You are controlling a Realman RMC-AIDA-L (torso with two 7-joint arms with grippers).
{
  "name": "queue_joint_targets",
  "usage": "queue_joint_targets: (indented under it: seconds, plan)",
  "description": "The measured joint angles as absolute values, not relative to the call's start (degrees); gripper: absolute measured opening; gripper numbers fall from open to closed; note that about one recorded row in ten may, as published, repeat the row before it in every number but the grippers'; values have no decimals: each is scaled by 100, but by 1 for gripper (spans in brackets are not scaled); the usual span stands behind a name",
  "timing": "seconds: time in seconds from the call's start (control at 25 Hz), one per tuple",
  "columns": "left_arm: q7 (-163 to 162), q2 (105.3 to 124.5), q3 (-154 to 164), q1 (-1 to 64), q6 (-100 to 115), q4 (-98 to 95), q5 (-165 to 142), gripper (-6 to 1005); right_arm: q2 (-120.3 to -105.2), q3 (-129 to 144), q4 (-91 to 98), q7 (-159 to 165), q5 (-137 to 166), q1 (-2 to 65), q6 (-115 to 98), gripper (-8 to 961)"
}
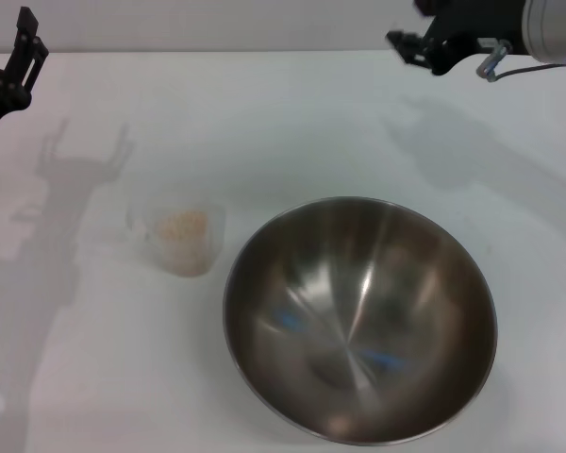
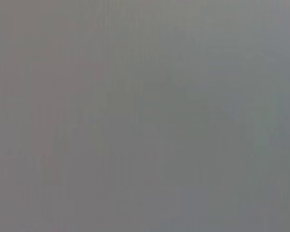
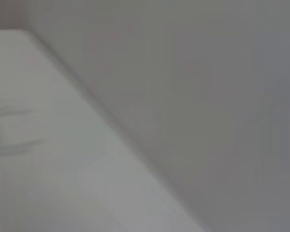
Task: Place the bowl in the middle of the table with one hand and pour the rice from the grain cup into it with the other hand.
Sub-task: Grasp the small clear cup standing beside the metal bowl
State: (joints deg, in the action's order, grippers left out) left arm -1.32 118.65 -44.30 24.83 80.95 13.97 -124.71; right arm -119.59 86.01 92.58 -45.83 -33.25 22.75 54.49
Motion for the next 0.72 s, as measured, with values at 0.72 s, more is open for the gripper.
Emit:
queue_joint_targets:
  seconds: [0.72]
  plan:
    - [-142,11866,-4429,2412,8098,1352,-12472,862,-11951,11203,5315,-2724,-3079,1175,-5527,458]
